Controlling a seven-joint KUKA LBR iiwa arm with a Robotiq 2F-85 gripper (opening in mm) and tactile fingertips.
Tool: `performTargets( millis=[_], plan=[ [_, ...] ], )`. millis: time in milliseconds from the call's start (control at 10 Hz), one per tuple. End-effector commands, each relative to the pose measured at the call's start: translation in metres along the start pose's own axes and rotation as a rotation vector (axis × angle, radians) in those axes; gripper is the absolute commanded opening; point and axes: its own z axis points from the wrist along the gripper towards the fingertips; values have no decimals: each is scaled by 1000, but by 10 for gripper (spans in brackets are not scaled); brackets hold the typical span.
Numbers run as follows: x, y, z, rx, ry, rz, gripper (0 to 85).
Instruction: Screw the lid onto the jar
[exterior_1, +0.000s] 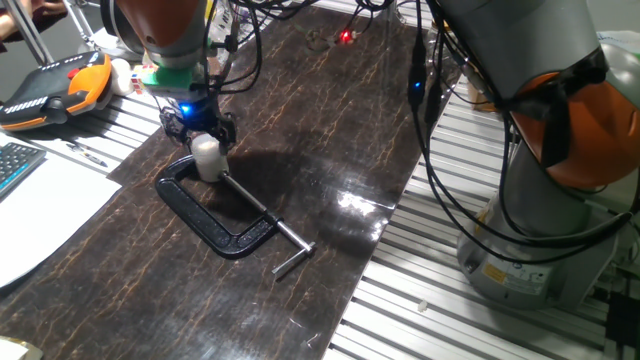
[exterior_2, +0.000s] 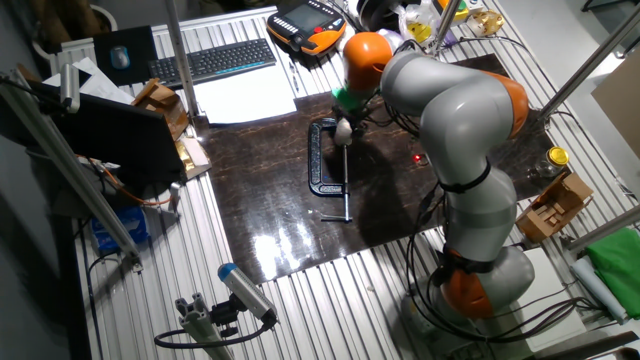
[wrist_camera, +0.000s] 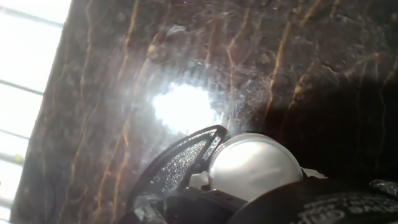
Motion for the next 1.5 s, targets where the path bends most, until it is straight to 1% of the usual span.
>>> performTargets(
  millis=[0,300,700,1000,1200,1400],
  plan=[
    [0,0,0,6,-9,170,637],
    [0,0,0,13,-12,254,630],
    [0,1,0,13,-9,341,627],
    [-1,1,0,26,-10,407,620],
    [-1,2,1,29,-4,443,620],
    [-1,2,1,33,1,481,653]
  ],
)
